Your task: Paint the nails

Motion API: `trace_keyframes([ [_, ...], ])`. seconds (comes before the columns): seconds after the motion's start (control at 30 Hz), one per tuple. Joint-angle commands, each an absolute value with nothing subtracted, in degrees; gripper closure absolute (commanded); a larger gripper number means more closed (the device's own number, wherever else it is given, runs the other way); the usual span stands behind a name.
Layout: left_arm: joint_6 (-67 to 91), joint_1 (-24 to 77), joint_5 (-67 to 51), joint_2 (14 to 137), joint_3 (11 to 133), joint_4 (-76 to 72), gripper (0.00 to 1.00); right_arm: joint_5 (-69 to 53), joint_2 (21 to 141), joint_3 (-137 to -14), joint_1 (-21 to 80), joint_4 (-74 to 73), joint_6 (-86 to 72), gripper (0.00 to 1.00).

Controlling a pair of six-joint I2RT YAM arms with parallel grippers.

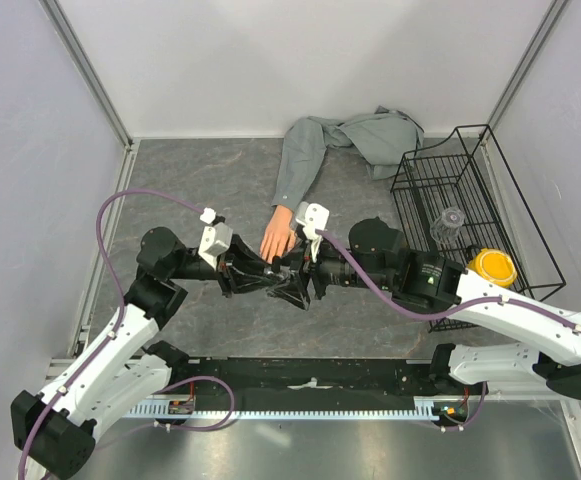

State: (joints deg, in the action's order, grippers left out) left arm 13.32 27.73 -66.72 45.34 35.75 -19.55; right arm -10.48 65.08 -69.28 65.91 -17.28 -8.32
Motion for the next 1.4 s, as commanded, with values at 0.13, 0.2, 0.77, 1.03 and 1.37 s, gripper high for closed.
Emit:
trace_keyframes([
  [0.13,2.73,27.77,-47.91,43.24,38.85,-8.44,0.98,13.33,65.04,-75.66,66.53,-22.67,-21.70,0.21],
  [0.2,2.29,27.77,-46.15,43.15,39.02,-7.21,0.98,16.42,66.44,-77.16,67.41,-24.77,-24.59,0.28],
  [0.77,2.90,27.77,-46.67,43.15,38.94,-7.64,0.98,26.89,77.87,-85.87,70.93,-29.88,-24.61,0.66],
  [1.03,6.67,27.77,-57.47,43.24,37.62,-14.40,0.98,25.75,76.29,-82.01,70.67,-28.48,-21.89,0.96],
  [1.37,30.56,28.65,-80.22,47.19,32.88,-48.14,0.98,-38.92,66.54,-68.21,62.84,-11.36,-7.39,1.00],
])
